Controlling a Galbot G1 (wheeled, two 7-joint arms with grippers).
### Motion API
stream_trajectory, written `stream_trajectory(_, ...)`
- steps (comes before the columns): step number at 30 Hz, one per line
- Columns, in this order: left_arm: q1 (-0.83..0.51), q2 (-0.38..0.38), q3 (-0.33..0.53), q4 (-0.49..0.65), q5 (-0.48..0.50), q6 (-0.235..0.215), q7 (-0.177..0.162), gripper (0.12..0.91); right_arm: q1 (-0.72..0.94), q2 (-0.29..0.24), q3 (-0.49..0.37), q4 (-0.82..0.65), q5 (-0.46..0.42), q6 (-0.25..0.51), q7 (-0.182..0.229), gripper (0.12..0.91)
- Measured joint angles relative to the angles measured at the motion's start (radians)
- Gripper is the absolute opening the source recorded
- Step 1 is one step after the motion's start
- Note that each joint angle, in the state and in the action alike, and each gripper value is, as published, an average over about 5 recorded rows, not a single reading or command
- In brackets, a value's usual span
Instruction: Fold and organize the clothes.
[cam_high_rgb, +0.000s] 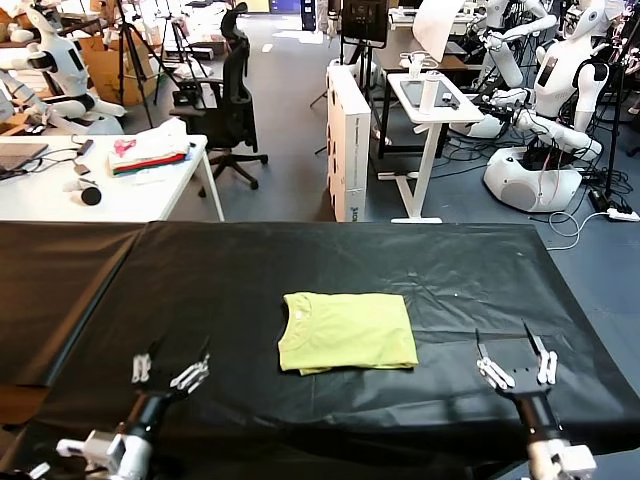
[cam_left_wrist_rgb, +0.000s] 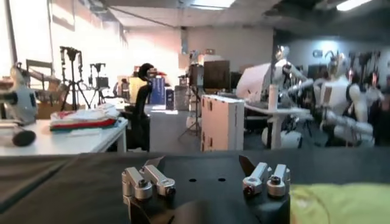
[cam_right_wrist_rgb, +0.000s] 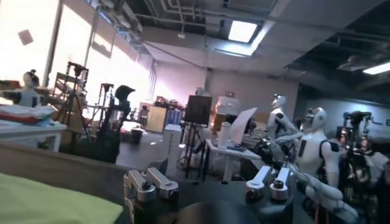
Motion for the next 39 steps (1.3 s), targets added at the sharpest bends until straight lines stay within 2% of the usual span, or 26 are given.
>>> stream_trajectory(9,0.152,0.011,-0.1,-0.007,-0.059,-0.046,0.038,0.907,-0.201,0.044,0.03,0.099,0.015,-0.024,0.018,0.907)
stream_trajectory(16,0.219,0.017,-0.126,0.003,-0.071,-0.056,0.079,0.907,-0.251,0.051,0.039,0.139,0.02,-0.049,0.026,0.907)
stream_trajectory(24,0.228,0.008,-0.107,-0.011,-0.083,-0.022,0.057,0.907,-0.261,0.047,0.042,0.135,0.022,-0.061,0.03,0.907)
stream_trajectory(39,0.227,0.004,-0.106,-0.013,-0.077,-0.038,0.067,0.907,-0.254,0.043,0.025,0.121,0.023,-0.064,0.023,0.907)
